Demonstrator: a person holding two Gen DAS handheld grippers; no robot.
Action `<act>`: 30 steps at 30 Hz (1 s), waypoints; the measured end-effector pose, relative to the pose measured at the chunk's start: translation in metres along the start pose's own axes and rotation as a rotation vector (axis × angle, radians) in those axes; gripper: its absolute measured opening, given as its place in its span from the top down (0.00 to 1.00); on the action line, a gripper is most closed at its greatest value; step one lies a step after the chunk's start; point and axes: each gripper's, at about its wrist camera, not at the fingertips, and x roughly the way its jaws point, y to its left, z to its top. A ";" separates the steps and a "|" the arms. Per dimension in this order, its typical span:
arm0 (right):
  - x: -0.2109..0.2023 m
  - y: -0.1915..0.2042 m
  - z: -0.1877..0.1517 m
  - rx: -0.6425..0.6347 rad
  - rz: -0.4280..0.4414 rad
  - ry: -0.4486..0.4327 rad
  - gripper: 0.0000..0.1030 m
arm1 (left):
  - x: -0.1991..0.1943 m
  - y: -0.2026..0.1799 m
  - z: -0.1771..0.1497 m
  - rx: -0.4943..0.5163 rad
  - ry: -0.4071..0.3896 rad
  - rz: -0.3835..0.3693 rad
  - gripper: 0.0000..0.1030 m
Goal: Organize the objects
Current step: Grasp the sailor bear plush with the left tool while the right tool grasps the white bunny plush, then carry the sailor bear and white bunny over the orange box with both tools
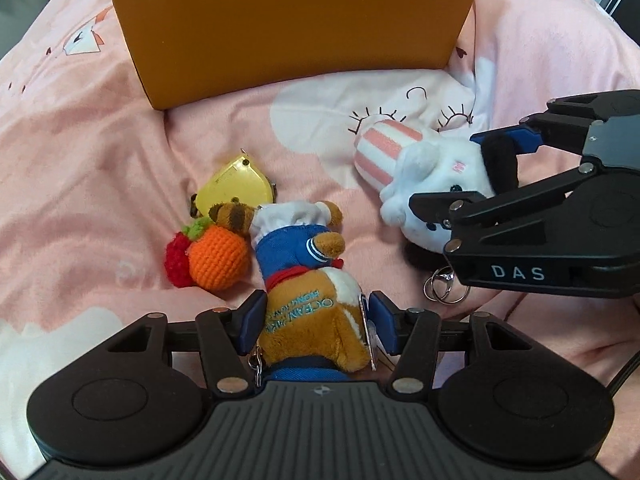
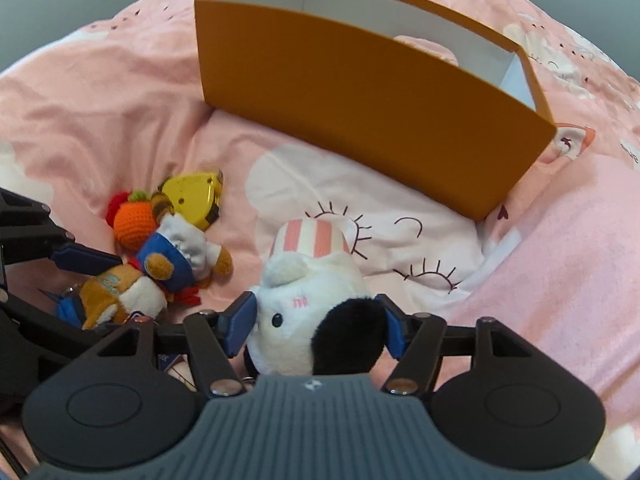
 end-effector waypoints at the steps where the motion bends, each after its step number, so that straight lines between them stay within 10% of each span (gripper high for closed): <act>1: 0.001 0.000 0.000 0.001 -0.001 -0.001 0.37 | -0.001 0.000 -0.001 -0.002 -0.006 -0.001 0.38; 9: -0.007 -0.010 -0.003 0.039 0.033 -0.017 0.45 | -0.026 0.019 -0.007 -0.098 -0.133 -0.082 0.50; 11: -0.013 -0.020 -0.001 0.101 0.065 -0.031 0.45 | -0.035 0.024 -0.005 -0.115 -0.180 -0.104 0.65; 12: -0.017 -0.025 0.000 0.135 0.085 -0.042 0.45 | -0.040 0.026 -0.004 -0.124 -0.205 -0.120 0.97; 17: -0.032 -0.040 0.010 0.216 0.140 -0.090 0.45 | -0.049 0.031 0.008 -0.159 -0.229 -0.126 0.97; 21: -0.031 -0.037 0.009 0.199 0.100 -0.080 0.45 | -0.042 0.037 0.006 -0.180 -0.163 -0.147 0.92; 25: -0.026 -0.040 0.004 0.214 0.110 -0.056 0.44 | -0.046 0.037 0.004 -0.158 -0.152 -0.176 0.48; 30: -0.020 -0.045 0.001 0.236 0.109 -0.043 0.44 | -0.041 0.023 0.008 -0.086 -0.116 -0.154 0.37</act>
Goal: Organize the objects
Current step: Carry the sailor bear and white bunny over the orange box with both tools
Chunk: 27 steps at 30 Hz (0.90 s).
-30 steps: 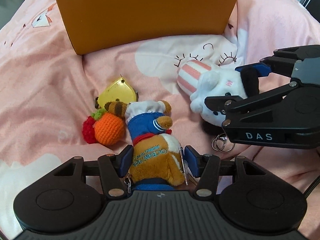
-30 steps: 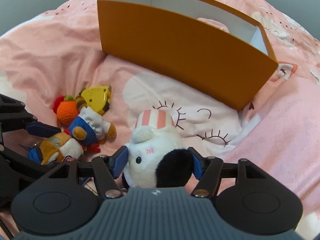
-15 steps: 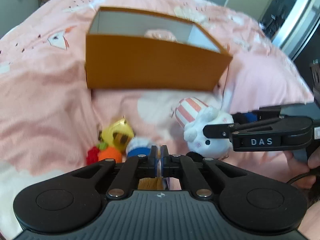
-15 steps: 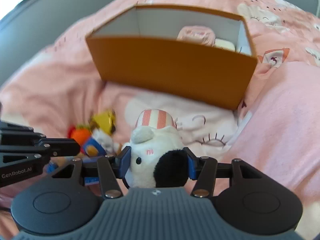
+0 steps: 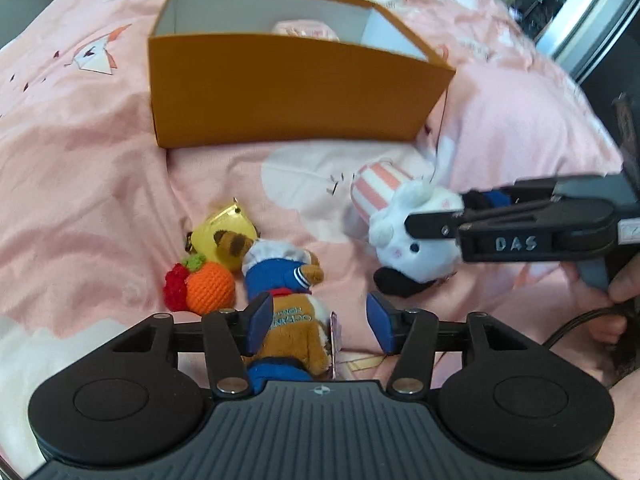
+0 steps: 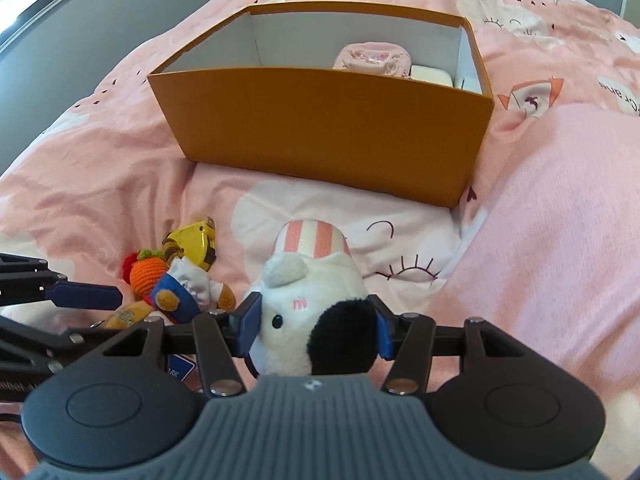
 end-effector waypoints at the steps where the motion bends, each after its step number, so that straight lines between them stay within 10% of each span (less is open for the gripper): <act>1: 0.000 -0.001 0.000 0.001 0.004 0.000 0.44 | 0.004 -0.002 0.000 0.007 0.018 0.015 0.35; 12: 0.011 -0.002 -0.006 -0.004 0.027 0.025 0.44 | 0.056 -0.005 0.010 0.013 0.169 0.135 0.40; 27: -0.036 -0.010 0.028 0.032 0.072 -0.121 0.45 | -0.022 0.006 0.034 -0.091 -0.191 -0.008 0.45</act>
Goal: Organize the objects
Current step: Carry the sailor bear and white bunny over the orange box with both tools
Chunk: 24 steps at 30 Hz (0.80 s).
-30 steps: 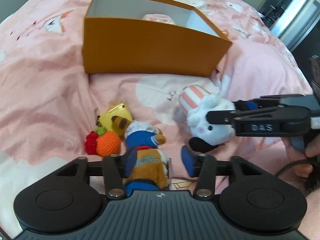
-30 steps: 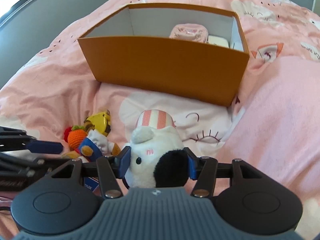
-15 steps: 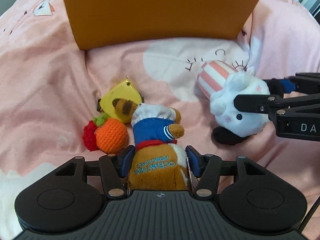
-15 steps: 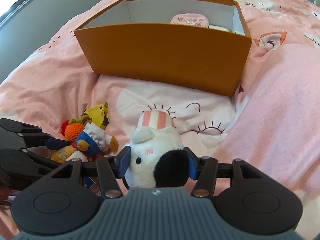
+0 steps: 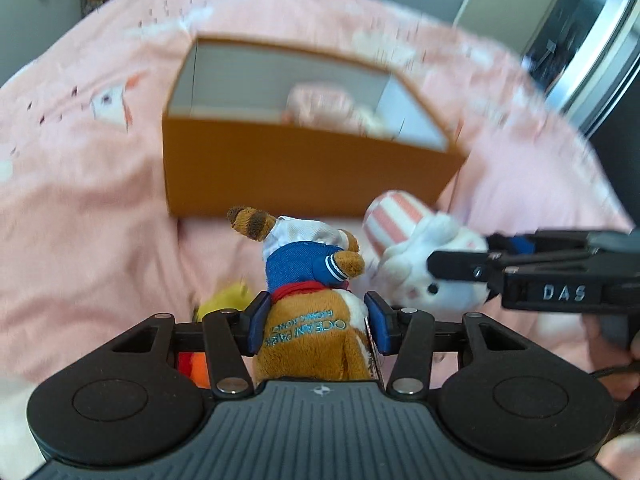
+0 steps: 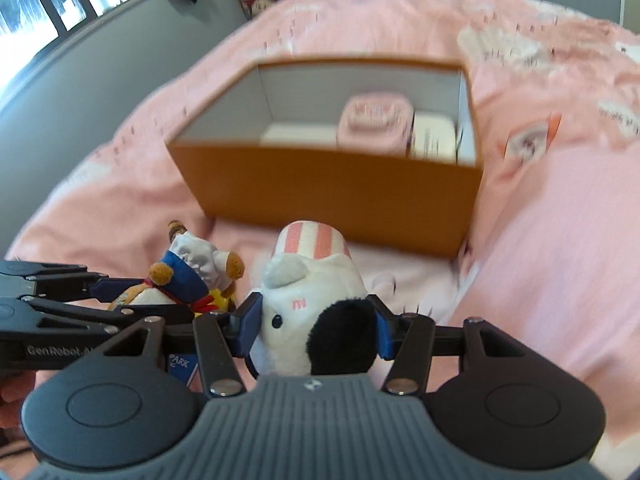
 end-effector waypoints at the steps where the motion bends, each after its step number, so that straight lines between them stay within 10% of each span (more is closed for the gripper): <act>1: -0.006 0.000 0.005 0.005 0.003 -0.020 0.45 | -0.003 -0.002 0.006 -0.003 -0.022 -0.009 0.45; 15: -0.041 -0.003 0.108 0.060 0.084 -0.272 0.45 | -0.021 0.001 0.106 -0.009 -0.216 -0.074 0.45; 24: 0.029 -0.041 0.167 0.267 0.172 -0.223 0.45 | 0.029 0.042 0.173 -0.078 -0.175 -0.045 0.45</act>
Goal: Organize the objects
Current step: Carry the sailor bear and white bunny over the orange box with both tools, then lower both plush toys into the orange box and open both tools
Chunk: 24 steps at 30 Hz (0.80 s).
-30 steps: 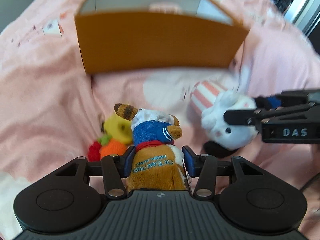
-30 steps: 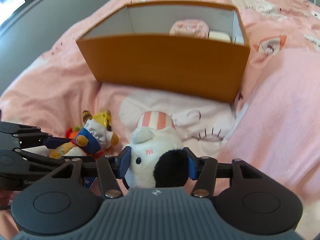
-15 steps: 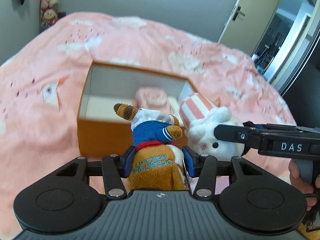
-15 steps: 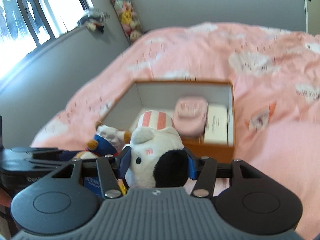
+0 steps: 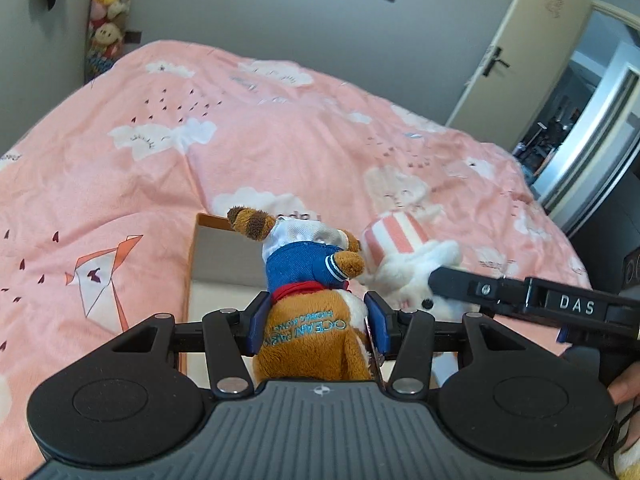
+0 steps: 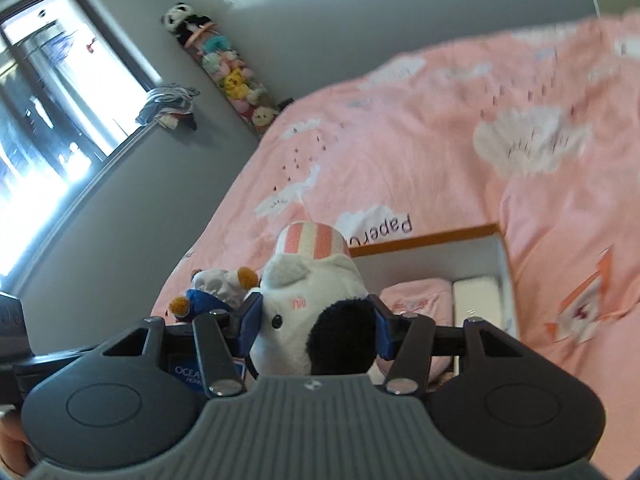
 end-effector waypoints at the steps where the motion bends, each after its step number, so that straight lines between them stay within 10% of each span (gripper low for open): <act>1: 0.012 -0.004 0.002 0.017 0.006 0.019 0.45 | 0.009 0.005 0.003 -0.009 0.015 0.008 0.45; 24: 0.177 -0.045 -0.012 0.223 -0.049 0.303 0.44 | 0.100 0.044 0.014 0.006 0.172 0.118 0.44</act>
